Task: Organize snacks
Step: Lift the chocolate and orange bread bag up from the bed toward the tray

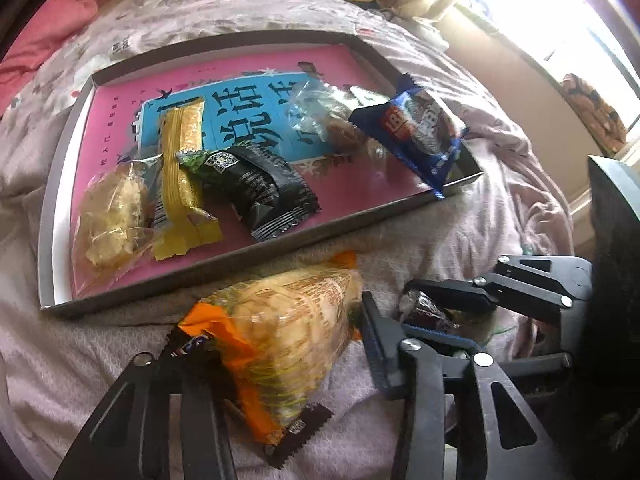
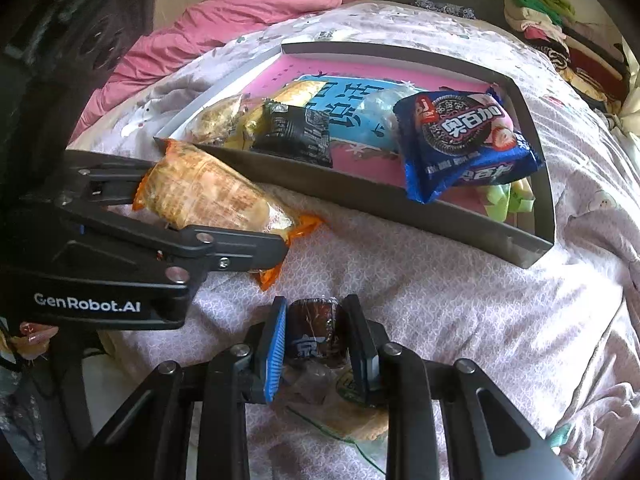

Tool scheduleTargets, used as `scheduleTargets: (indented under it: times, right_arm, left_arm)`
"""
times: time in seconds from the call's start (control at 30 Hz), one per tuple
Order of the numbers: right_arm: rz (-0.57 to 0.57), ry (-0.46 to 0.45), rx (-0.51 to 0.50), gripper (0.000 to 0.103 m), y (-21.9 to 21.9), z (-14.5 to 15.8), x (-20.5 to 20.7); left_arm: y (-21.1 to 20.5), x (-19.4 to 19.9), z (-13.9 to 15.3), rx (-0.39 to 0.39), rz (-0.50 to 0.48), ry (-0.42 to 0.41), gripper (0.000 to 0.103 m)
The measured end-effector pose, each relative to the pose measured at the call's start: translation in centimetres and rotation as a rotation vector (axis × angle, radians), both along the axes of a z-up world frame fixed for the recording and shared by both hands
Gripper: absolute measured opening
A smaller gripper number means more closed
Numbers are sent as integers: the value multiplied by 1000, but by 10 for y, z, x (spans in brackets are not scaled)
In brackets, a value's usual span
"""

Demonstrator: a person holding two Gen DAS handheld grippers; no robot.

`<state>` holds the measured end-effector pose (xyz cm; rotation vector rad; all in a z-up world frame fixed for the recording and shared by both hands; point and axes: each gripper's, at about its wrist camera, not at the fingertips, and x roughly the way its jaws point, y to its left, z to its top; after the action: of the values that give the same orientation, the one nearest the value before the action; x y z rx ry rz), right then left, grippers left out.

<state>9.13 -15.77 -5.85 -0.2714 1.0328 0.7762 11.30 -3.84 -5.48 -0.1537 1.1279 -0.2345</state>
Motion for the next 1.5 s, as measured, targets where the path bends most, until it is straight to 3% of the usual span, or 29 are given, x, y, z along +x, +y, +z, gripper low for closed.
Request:
scheduleTargets:
  times: [0.1, 0.2, 0.53, 0.97, 1.5]
  right_arm:
    - [-25, 37, 59, 28, -11, 4, 5]
    - [-49, 54, 119, 28, -19, 10, 9]
    - [-74, 26, 228, 28, -33, 29, 13]
    - [-88, -14, 278, 28, -35, 43, 14]
    - [-107, -73, 341, 28, -35, 60, 18]
  left_arm:
    - [3, -5, 9, -34, -3, -26, 28]
    - [7, -9, 18, -39, 2, -51, 24]
    - [34, -16, 33, -136, 75, -74, 24]
    - [56, -24, 66, -114, 136, -171, 23]
    - [97, -33, 82, -108, 259, -244, 24]
